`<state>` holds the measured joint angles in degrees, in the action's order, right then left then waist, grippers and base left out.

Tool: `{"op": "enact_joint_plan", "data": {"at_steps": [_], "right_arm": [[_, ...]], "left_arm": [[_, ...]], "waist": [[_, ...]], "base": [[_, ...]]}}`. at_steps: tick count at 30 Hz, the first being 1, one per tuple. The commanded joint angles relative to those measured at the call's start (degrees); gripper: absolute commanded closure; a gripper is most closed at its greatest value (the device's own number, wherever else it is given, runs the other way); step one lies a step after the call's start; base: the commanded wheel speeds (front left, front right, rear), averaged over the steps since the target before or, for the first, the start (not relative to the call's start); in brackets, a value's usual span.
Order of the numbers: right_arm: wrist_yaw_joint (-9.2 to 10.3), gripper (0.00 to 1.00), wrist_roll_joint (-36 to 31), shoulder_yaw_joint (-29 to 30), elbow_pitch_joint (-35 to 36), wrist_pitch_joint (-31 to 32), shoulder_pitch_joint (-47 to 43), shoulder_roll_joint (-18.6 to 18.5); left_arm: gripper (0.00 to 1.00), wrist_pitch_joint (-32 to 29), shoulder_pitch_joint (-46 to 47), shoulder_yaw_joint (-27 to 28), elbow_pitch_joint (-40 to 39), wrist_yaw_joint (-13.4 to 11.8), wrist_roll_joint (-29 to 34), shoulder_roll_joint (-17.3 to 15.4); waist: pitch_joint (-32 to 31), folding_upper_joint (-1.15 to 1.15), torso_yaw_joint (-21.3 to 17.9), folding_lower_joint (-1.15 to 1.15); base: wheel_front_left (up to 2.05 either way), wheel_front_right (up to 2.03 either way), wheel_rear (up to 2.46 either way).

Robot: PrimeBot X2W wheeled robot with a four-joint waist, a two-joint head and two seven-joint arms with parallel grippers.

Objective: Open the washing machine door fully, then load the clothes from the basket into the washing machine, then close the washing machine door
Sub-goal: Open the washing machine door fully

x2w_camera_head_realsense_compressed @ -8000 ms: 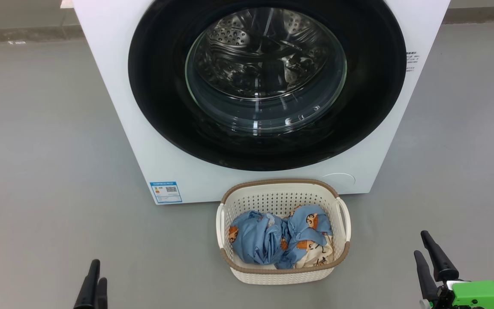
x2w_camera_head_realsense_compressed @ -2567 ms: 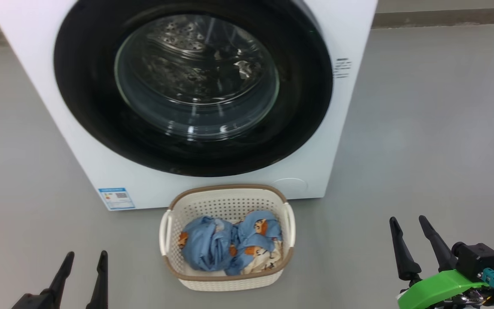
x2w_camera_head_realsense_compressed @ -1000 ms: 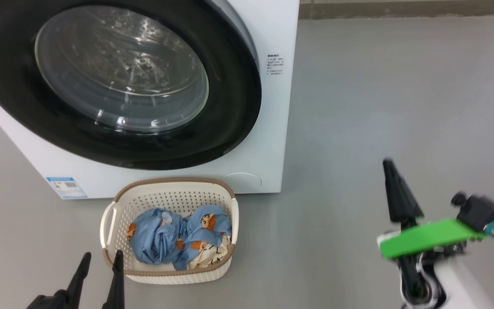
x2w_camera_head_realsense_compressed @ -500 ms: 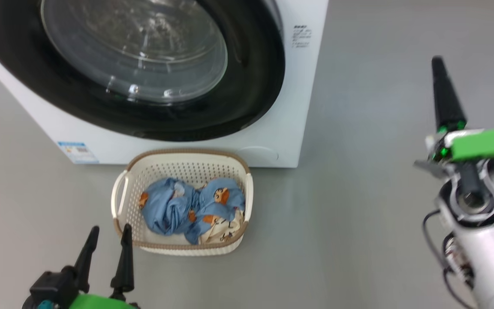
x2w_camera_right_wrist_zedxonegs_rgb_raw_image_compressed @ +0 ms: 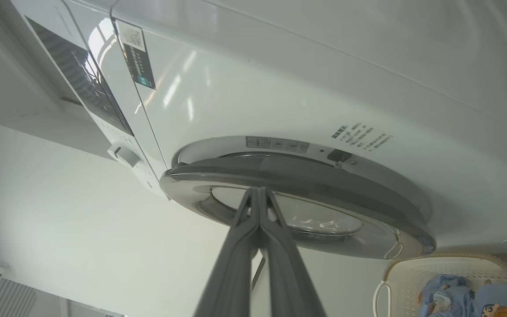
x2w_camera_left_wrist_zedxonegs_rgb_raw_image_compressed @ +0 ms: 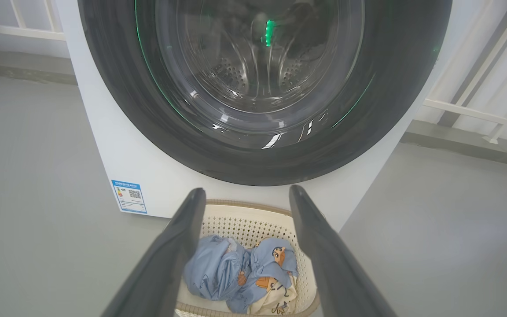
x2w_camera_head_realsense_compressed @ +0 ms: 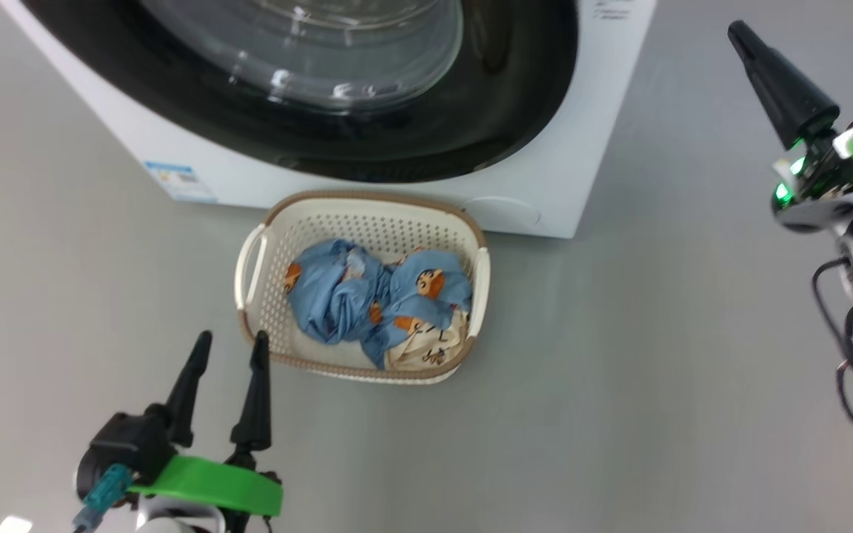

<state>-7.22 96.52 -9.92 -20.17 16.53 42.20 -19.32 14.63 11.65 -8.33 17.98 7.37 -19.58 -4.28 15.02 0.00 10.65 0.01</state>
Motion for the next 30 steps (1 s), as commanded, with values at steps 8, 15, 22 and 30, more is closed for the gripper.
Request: {"op": "enact_joint_plan", "data": {"at_steps": [8,15,22,30], "right_arm": [[-0.26,1.0,1.2,1.87,-3.05,9.74,9.35,-2.77],[-0.26,1.0,2.35,1.6,-7.0,16.05,17.32,-2.28],[-0.26,1.0,0.73,0.27,-9.71,17.99,23.35,-1.56],[-0.26,1.0,-0.92,-1.57,-12.74,20.21,28.51,-0.36]], "left_arm": [[0.0,0.37,4.7,-1.54,-1.47,0.12,-1.68,0.2],[0.0,0.37,8.13,-2.85,-2.04,0.12,-2.51,0.72],[0.0,0.37,10.4,-3.71,-2.64,0.12,-3.32,1.1],[0.0,0.37,11.71,-3.98,-2.8,0.12,-3.99,1.32]], "waist": [[7.08,0.0,5.35,-0.01],[12.11,0.0,7.14,-0.01],[15.07,0.0,8.14,-0.01],[17.28,0.0,9.06,-0.01]], "base": [[0.0,0.0,0.0],[0.0,0.0,0.0],[0.0,0.0,0.0],[0.0,0.0,0.0]]}}
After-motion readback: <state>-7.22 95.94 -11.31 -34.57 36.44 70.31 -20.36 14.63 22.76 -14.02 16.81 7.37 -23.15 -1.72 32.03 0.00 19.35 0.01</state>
